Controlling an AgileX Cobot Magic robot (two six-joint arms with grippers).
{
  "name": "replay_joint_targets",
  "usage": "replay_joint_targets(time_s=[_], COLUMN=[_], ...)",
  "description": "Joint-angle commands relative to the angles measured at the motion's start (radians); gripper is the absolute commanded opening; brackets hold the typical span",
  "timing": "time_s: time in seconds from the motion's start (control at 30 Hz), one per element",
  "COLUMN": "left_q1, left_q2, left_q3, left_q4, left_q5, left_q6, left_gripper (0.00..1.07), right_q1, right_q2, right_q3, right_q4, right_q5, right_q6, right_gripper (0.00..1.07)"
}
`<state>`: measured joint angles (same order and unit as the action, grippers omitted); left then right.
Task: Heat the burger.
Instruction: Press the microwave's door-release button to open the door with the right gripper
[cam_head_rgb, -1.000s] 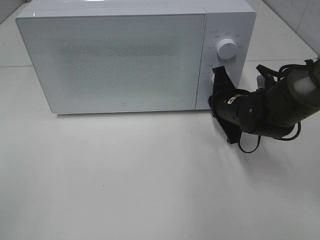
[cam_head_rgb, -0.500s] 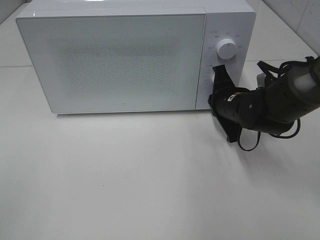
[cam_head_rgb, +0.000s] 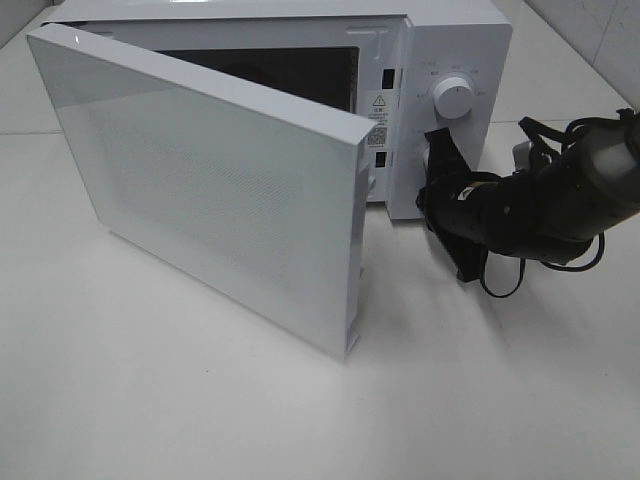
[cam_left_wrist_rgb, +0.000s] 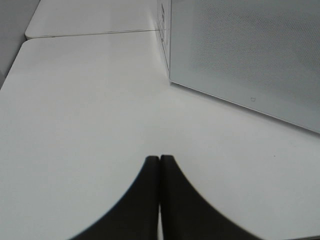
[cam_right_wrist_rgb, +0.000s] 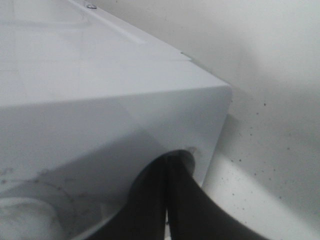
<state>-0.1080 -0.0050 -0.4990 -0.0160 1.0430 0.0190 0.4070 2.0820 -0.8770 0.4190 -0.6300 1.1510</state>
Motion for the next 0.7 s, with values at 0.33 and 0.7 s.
replay_joint_targets(time_s=[0.33,0.7], left_q1=[0.002,0.002], left_q2=[-0.018,-0.018], left_q3=[0.003,0.003], left_q4=[-0.004,-0.004], left_q5=[-0.009,-0.009], left_q6=[-0.002,-0.002], left_gripper=[0.0,0.0], right_q1=[-0.016,-0.012], right_q2=[-0.062,-0.142], right_q3=[-0.048,0.116], right_q4=[-0.086,-0.113], right_q5=[-0.003,-0.008], right_q6=[-0.033,-0.034], right_gripper=[0.0,0.0])
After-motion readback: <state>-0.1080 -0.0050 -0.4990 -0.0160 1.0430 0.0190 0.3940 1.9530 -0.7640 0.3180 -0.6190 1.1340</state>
